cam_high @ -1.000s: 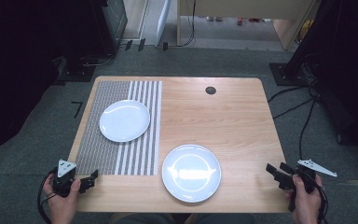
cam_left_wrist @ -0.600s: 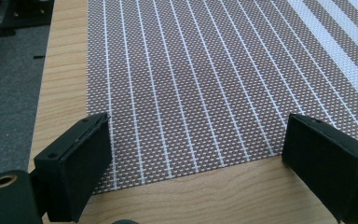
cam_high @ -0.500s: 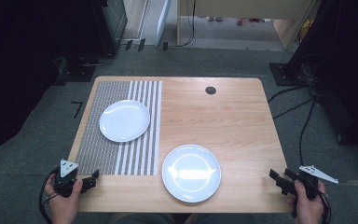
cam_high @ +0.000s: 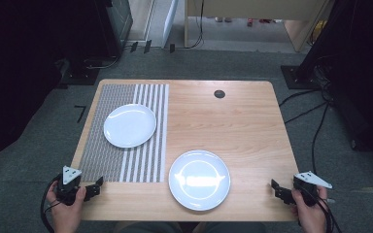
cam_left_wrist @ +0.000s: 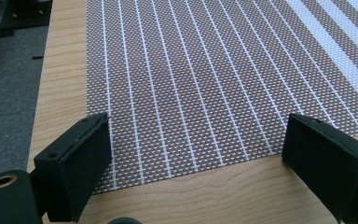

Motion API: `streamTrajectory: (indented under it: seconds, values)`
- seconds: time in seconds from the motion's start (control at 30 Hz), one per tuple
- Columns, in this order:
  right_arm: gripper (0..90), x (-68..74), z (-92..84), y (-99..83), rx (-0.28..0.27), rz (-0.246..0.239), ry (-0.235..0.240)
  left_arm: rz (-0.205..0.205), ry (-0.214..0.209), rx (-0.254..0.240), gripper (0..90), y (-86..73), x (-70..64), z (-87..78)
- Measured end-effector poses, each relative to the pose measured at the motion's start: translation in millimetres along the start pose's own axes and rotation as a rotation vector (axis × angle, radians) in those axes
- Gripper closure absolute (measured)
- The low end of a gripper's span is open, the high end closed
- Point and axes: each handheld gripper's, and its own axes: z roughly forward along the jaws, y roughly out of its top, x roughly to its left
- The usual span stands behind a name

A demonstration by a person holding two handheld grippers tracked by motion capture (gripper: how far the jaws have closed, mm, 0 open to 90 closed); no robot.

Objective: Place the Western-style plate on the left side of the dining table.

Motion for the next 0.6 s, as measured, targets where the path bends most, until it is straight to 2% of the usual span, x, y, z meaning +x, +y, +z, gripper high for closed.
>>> streamTrajectory:
  seconds: [0.07, 0.1, 0.17, 0.6]
  values:
    - [0.0, 4.8, 3.7, 0.1, 0.013, -0.023, -0.006, 0.002, -0.002, 0.0, 8.2, -0.1, 0.2, -0.1]
    - [0.0, 9.0, 5.8, 0.0, 0.027, -0.05, -0.032, 0.003, -0.002, 0.0, 8.2, -0.2, 0.2, -0.2]
    - [0.0, 11.5, 6.4, 0.4, 0.028, -0.038, -0.047, 0.004, -0.003, 0.001, 8.2, -0.2, 0.3, -0.2]
    - [0.0, 11.9, 6.0, -1.2, 0.017, -0.037, -0.051, 0.005, -0.005, 0.0, 8.1, -0.3, 0.6, -0.3]
